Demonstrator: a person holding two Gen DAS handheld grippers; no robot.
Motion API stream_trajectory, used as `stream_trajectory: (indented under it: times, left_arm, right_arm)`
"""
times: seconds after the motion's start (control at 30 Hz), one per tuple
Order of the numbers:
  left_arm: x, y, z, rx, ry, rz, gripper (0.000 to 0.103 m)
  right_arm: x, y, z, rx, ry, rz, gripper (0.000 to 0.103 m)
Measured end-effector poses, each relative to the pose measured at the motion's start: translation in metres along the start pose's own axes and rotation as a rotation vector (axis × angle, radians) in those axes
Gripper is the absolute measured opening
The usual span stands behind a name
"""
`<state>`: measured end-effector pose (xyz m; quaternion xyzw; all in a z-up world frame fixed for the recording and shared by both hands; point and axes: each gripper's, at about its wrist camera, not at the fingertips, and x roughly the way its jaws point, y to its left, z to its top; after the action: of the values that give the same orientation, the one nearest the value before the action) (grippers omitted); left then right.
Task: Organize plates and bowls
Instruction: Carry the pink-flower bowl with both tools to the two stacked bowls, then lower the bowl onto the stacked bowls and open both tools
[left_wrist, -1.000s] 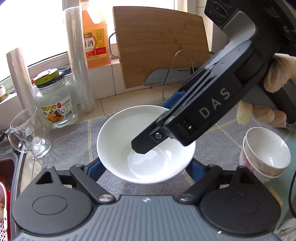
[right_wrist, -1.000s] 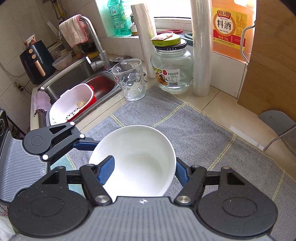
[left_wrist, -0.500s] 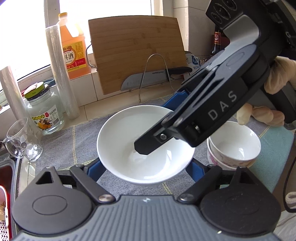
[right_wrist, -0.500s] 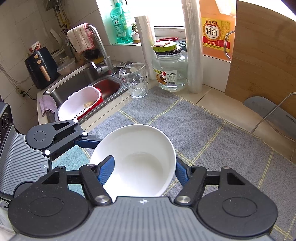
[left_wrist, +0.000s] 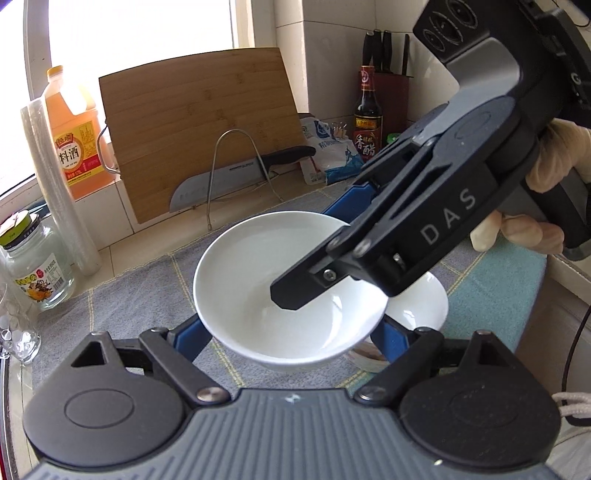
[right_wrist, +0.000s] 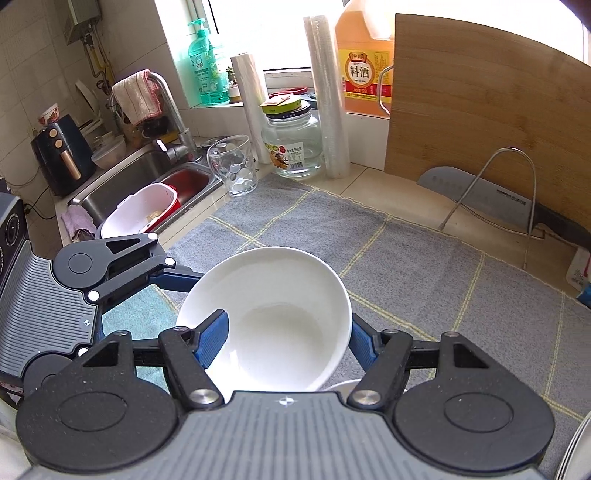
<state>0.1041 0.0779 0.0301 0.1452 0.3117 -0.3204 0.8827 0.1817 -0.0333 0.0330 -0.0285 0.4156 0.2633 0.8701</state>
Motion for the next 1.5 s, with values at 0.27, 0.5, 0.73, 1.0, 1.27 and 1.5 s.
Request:
stream_trajectory:
  times: [0.27,0.5,0.73,1.0,1.27,1.5]
  left_arm:
    - [0.019,-0.023,0.012,0.047,-0.013,-0.079,0.091]
    - [0.034,-0.034,0.013,0.056,0.009,-0.130,0.091]
    - [0.040,-0.037,0.010,0.050,0.036,-0.152,0.091]
    - [0.043,-0.038,0.005,0.044,0.056,-0.157,0.091]
    - [0.054,-0.036,0.009,0.044,0.064,-0.166,0.091]
    - [0.056,-0.035,0.007,0.039,0.078,-0.176,0.091]
  right_arm:
    - [-0.026,-0.022,-0.022,0.060,-0.012,-0.076,0.074]
    - [-0.033,-0.035,-0.041,0.112,0.003,-0.110,0.074]
    - [-0.032,-0.039,-0.052,0.143,0.013,-0.102,0.074]
    - [-0.025,-0.042,-0.057,0.160,0.024,-0.091,0.074]
    - [-0.021,-0.051,-0.058,0.179,0.020,-0.100,0.074]
    - [-0.016,-0.054,-0.061,0.183,0.032,-0.101,0.074]
